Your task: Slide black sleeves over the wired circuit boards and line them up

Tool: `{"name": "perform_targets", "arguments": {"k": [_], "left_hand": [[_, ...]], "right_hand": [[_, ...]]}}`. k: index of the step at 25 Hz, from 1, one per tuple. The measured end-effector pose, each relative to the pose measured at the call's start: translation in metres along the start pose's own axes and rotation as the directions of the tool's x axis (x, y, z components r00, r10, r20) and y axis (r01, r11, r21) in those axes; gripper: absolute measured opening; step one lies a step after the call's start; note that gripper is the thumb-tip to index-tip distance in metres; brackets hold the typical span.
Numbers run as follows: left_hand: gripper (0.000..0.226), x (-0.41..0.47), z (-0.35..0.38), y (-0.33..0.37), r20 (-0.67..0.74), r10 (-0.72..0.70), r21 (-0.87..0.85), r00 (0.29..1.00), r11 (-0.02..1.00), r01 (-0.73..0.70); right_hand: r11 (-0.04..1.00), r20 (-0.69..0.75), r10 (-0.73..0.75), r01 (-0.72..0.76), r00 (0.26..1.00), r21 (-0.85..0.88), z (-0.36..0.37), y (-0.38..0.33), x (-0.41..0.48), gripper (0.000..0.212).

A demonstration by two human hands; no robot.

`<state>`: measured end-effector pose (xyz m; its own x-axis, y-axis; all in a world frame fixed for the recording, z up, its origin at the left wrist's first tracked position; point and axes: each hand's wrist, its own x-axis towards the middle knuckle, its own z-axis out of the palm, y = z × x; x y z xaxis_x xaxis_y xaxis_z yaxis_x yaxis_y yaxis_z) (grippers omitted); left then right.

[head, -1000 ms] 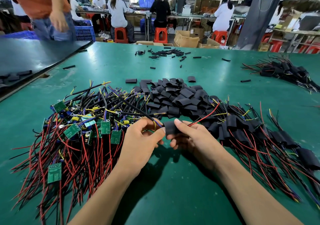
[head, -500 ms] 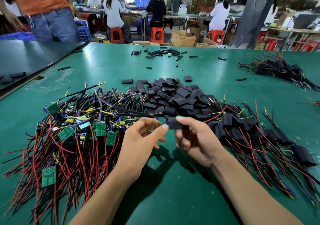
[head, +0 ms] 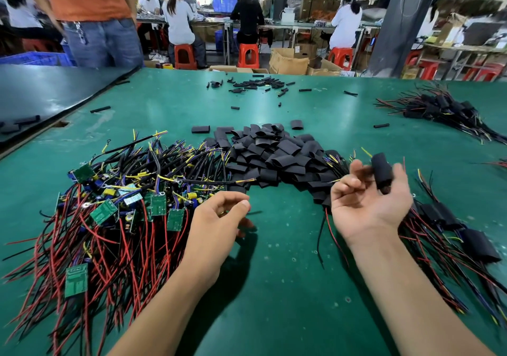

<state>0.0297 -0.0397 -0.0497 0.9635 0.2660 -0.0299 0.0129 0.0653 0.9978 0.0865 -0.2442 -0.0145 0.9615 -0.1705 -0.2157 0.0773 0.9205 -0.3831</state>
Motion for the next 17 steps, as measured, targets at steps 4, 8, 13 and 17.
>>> {"name": "perform_targets", "arguments": {"k": [4,8,13,17], "left_hand": [[0.008,0.003,0.0,-0.004,-0.001,-0.069,0.006,0.998,0.998,0.069],[0.011,0.004,0.0,-0.004,0.007,-0.157,-0.094,0.988,0.983,0.157],[0.019,0.002,0.001,0.001,0.024,-0.189,-0.079,0.982,0.978,0.191],[0.039,0.0,0.002,0.0,-0.02,-0.123,0.106,0.992,0.987,0.124]], "right_hand": [[0.992,-0.102,-0.077,0.066,0.992,-0.111,-0.001,0.013,-0.006,0.053],[0.998,-0.138,0.022,-0.029,0.99,-0.051,-0.002,0.02,-0.007,0.043],[0.994,-0.135,-0.042,0.028,0.99,-0.11,-0.002,0.013,-0.005,0.037],[0.951,-0.15,-0.134,0.084,0.98,-0.297,-0.005,0.025,-0.007,0.043]]}}
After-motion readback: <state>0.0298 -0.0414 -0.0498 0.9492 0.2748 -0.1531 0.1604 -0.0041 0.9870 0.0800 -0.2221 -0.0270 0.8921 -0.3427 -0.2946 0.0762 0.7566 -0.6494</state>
